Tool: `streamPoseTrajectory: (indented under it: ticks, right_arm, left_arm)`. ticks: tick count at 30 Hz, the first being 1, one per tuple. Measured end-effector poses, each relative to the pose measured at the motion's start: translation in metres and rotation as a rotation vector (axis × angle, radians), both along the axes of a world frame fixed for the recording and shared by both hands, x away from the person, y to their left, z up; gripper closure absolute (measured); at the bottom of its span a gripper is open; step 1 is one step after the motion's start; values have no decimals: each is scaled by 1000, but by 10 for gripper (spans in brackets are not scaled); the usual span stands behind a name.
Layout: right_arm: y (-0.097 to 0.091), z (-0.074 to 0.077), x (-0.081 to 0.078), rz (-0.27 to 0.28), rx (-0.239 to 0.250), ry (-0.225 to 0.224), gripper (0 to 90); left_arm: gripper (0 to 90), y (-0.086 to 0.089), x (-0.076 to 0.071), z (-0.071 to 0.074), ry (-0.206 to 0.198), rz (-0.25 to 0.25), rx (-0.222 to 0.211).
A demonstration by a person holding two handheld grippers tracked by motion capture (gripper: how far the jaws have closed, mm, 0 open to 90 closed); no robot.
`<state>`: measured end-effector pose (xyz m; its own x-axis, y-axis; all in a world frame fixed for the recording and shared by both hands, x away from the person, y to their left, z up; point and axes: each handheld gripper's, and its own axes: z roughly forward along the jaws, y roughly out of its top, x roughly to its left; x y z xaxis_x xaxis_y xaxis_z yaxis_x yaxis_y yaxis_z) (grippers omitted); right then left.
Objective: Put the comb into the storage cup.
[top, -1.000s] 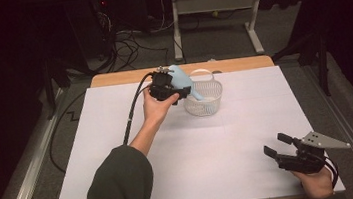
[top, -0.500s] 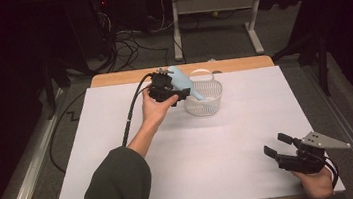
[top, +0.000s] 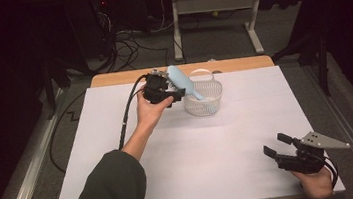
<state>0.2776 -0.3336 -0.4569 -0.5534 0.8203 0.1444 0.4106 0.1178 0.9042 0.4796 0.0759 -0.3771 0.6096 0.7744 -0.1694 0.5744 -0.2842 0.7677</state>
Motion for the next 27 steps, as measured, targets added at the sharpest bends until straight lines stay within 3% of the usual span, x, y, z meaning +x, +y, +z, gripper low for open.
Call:
streamPoseTrajectory:
  ticks: [8,27]
  right_arm:
    - [0,0,0,1,-2,-2,237]
    - [0,0,0,-5,-10,-5,237]
  left_arm:
    - [273,4,-5,7,-21,2,12]
    - [286,29,-16,13,-58,26,-5]
